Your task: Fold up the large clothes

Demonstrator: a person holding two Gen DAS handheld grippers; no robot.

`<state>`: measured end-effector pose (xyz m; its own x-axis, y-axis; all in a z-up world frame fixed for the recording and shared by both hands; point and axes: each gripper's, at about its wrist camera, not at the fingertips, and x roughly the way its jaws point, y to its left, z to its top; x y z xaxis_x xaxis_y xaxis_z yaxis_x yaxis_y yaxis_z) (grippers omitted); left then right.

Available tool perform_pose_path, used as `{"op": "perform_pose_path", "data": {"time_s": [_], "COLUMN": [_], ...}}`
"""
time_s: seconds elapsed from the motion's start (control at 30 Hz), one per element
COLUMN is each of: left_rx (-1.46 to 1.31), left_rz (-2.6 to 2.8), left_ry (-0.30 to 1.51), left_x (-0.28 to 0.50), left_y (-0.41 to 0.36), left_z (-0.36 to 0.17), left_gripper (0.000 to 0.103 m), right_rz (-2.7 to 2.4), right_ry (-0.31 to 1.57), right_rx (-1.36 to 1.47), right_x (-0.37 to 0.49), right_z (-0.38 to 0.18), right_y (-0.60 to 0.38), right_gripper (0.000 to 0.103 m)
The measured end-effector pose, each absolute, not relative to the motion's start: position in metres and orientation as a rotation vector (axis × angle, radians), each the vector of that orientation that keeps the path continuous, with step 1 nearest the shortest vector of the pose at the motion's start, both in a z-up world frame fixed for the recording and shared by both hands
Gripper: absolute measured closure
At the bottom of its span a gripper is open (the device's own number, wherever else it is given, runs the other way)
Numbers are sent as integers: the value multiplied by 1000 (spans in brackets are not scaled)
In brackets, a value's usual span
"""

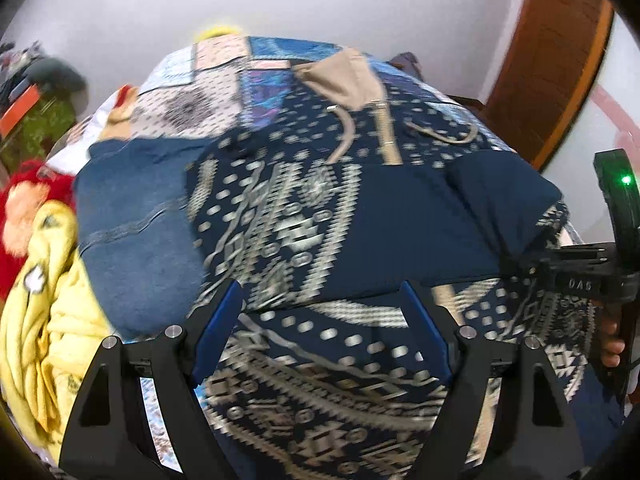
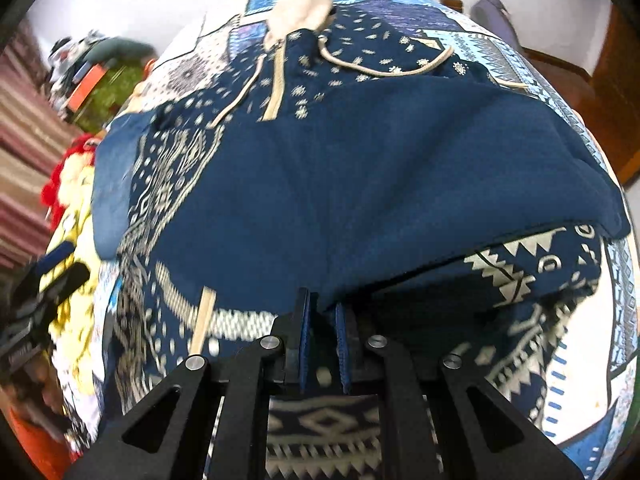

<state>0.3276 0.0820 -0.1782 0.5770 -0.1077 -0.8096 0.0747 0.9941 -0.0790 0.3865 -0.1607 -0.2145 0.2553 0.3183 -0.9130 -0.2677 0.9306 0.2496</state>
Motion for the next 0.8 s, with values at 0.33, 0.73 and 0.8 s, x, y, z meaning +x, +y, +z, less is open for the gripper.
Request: {"op": "perform_pose_path", "data": {"time_s": [0.33,0.73,0.8], "left_rx": [-5,152,211], "left_rz": [-291,-453,-506], "left_ry": [1009,971,993], "left_x": [389,429,435], "left_y": [-27,-154,-187], "left_z": [-180,-152,-157], "left_gripper": [22,22,22], "right_rz": [461,255,211], "right_ry": [1190,1035,1031], "right_rx": [38,72,138], "right_x": [368,341,342], "right_z": [-204,-159,-156], "right_y": [-192,-336,-367], "right_gripper": [95,95,95]}}
